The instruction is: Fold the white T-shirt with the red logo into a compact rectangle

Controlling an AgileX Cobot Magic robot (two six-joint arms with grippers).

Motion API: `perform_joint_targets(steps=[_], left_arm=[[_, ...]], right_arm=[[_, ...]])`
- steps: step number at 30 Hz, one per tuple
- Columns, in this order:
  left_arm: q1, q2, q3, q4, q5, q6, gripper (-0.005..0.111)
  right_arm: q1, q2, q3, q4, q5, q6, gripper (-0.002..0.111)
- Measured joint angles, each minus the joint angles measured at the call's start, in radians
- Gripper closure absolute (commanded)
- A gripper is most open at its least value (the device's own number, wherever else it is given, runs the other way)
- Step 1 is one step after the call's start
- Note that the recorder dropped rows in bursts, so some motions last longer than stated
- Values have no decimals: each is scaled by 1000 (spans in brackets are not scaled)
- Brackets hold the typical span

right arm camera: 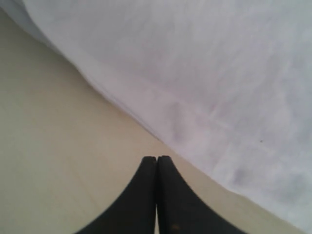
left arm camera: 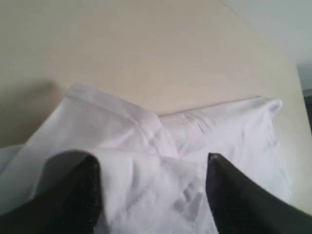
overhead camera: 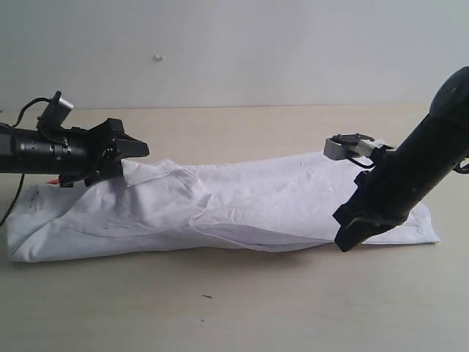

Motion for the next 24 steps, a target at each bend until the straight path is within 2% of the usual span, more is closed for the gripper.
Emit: perform_joint_targets(steps=[5,13,15,16,17,19,20,24], left_arm=[[0,28,-52,-2,124,-15,47],[8,47,-83,18,94,-17,47],[19,47,-83,73,123,-17,49],[30,47,-83,138,180,-17,51],[35,44,-83,177,212,-19,58],[35,38,-83,293,291,-37,66],[30,38,-83,387,310,-62,66],[23,36,-60,547,282,-143,61]], right_arm=[[0,0,0,3,0,0,108],[0,0,0,4,0,-2,108],[0,0,0,4,-6,-6,108],[0,0,0,8,-24,-9,108],[0,0,0,10,-34,-10,108],[0,0,0,21,-57,-11,108],[0,0,0,26,-75,-11,108],[0,0,0,17,-219,36,108]])
